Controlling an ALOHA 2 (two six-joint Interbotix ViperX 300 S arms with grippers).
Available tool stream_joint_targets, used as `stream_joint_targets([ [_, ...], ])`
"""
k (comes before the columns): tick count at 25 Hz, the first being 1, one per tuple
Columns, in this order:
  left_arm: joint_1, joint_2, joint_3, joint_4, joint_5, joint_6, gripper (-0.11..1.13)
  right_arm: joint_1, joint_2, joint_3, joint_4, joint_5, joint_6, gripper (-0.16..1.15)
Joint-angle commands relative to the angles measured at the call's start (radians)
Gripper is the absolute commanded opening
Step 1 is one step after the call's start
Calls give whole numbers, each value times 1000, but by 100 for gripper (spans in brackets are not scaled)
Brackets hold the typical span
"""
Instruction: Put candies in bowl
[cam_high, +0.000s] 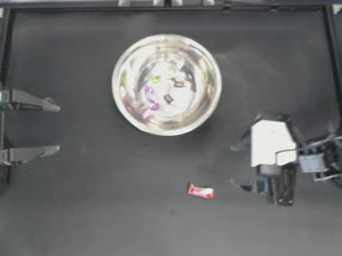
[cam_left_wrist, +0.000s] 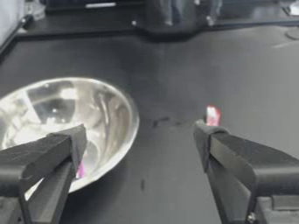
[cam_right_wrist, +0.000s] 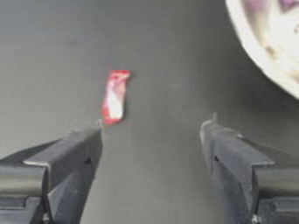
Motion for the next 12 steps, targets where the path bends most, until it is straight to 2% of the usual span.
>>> stream_joint_targets([
  [1, 2, 3, -11, 2, -3, 3, 102, -12, 83, -104, 100, 44, -97, 96],
  [5, 0, 3, -9, 2, -3, 3, 102, -20, 181, -169, 156, 95, -152, 96],
  [12, 0, 3, -9, 2, -3, 3, 102, -25, 327, -250, 158, 144, -164, 95],
])
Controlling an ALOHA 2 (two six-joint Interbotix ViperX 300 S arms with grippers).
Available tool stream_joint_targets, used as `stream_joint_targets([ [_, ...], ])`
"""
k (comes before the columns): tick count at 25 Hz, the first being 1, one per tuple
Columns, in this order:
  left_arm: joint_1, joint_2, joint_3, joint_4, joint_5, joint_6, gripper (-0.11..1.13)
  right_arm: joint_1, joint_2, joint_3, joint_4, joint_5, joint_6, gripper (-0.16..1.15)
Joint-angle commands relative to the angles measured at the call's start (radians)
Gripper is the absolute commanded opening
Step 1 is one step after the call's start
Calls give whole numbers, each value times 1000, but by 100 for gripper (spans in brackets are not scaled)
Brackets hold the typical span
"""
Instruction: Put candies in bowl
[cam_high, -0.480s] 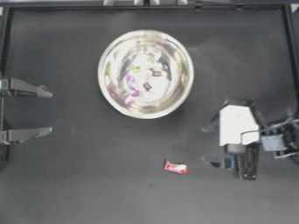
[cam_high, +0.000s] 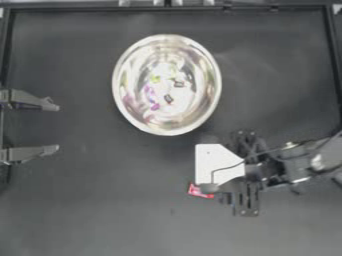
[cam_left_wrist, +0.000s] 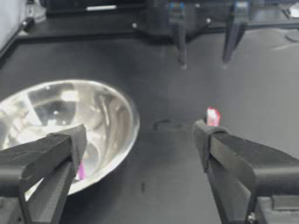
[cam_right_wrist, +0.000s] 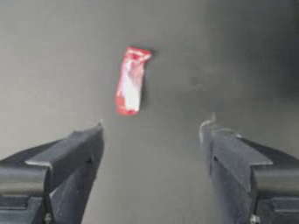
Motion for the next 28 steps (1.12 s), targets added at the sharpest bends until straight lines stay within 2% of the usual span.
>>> stream_joint_targets([
  [1, 2, 8, -9, 3, -5, 2, 102, -6, 41, -54, -2, 3, 0, 95],
  [13, 2, 8, -5, 3, -5, 2, 102, -12, 158, -92, 34, -26, 9, 95],
  [28, 0, 8, 0, 3, -5, 0, 102, 9, 236, -103, 69, -81, 23, 95],
])
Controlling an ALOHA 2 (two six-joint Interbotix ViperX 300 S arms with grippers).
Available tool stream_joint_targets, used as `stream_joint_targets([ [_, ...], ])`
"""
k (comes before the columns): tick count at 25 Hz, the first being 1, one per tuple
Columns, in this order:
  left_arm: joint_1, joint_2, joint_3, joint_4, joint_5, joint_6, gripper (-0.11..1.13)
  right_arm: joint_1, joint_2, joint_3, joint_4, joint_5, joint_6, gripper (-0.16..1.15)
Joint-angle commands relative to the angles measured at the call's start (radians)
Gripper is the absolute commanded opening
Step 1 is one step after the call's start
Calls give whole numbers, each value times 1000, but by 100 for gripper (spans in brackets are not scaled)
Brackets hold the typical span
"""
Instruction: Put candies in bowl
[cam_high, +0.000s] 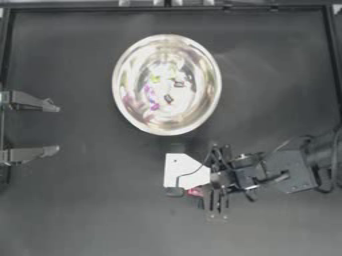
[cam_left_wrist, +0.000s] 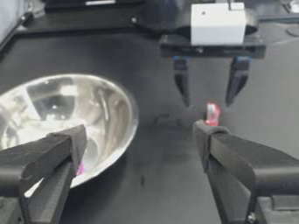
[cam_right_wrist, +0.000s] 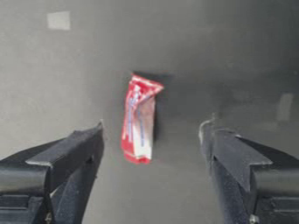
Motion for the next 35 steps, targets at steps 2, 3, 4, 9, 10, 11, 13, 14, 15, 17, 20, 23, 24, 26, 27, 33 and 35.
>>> stream_joint_targets([
  [2, 2, 8, -12, 2, -3, 0, 102, 6, 0, -32, 5, -5, 2, 95],
  [3, 0, 6, -12, 2, -3, 0, 102, 6, 3, -32, 5, -5, 2, 95],
  [4, 0, 6, -12, 2, -3, 0, 102, 6, 5, -32, 5, -5, 2, 95],
  [9, 2, 6, -14, 2, -3, -2, 102, 6, 25, -32, 3, -3, 8, 95],
  [10, 0, 6, -14, 2, -3, -2, 102, 6, 28, -34, 3, -5, 9, 95],
  [11, 0, 6, -14, 2, -3, -2, 102, 6, 32, -32, 2, -3, 11, 95],
  [13, 2, 6, -15, 2, -3, -2, 102, 6, 35, -32, -2, -5, 11, 95],
  [14, 2, 8, -15, 2, -3, -2, 102, 6, 37, -32, -2, -5, 11, 94],
  [15, 0, 6, -14, 2, -3, -2, 102, 6, 40, -34, -3, -5, 11, 93],
  [17, 0, 6, -14, 2, -3, -2, 102, 6, 44, -34, -3, -5, 11, 89],
  [20, 2, 6, -14, 2, -5, -2, 102, 6, 52, -37, -5, -6, 12, 81],
  [23, 0, 6, -15, 2, -3, -2, 102, 6, 60, -40, -5, -6, 12, 73],
  [24, 0, 8, -15, 0, -3, -2, 102, 6, 63, -40, -5, -6, 12, 71],
  [26, 0, 6, -14, 2, -3, -2, 102, 6, 74, -40, -5, -11, 12, 63],
  [27, 2, 6, -12, 2, -3, -2, 102, 6, 74, -40, -3, -15, 12, 60],
  [33, 0, 6, -12, 2, -3, -2, 102, 6, 52, -35, -8, -25, 12, 38],
  [35, 0, 6, -11, 2, -3, -2, 102, 6, 37, -29, -12, -25, 14, 38],
])
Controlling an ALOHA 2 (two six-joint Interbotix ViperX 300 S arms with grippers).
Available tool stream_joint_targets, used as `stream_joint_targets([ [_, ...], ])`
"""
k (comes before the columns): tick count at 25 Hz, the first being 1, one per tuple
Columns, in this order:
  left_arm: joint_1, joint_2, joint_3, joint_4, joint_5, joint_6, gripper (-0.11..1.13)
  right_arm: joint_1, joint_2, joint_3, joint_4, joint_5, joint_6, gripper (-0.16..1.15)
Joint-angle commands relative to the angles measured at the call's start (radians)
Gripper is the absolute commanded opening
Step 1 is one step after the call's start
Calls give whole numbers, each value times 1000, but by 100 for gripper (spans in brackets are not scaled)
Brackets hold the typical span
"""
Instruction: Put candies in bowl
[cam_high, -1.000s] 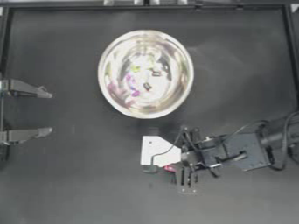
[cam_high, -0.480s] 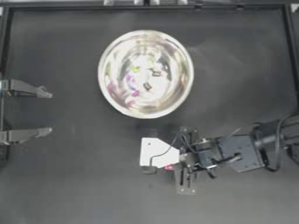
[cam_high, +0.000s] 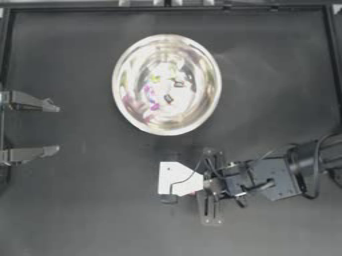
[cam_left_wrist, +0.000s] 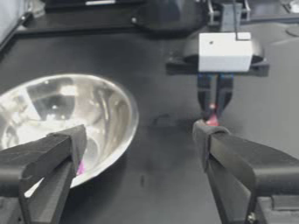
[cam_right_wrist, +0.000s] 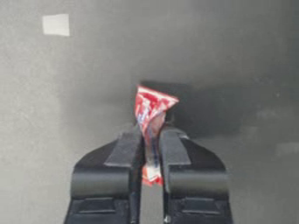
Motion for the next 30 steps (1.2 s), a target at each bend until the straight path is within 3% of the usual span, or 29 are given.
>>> stream_joint_targets([
  [1, 0, 6, -11, 2, -3, -2, 102, 2, -52, -2, -12, -5, 3, 38],
  [8, 0, 6, -11, 0, -3, -3, 102, -40, -221, 72, -107, -97, 57, 38],
  [12, 0, 6, -11, 0, -3, -2, 102, -104, -337, 156, -183, -249, 95, 38],
  [16, 0, 6, -8, 2, -3, -3, 102, -196, -400, 221, -221, -423, 104, 38],
  [22, 0, 6, -6, 2, -3, -3, 102, -357, -403, 250, -275, -569, 92, 38],
  [30, 2, 2, -6, -2, -5, -5, 102, -540, -316, 209, -360, -647, 92, 38],
])
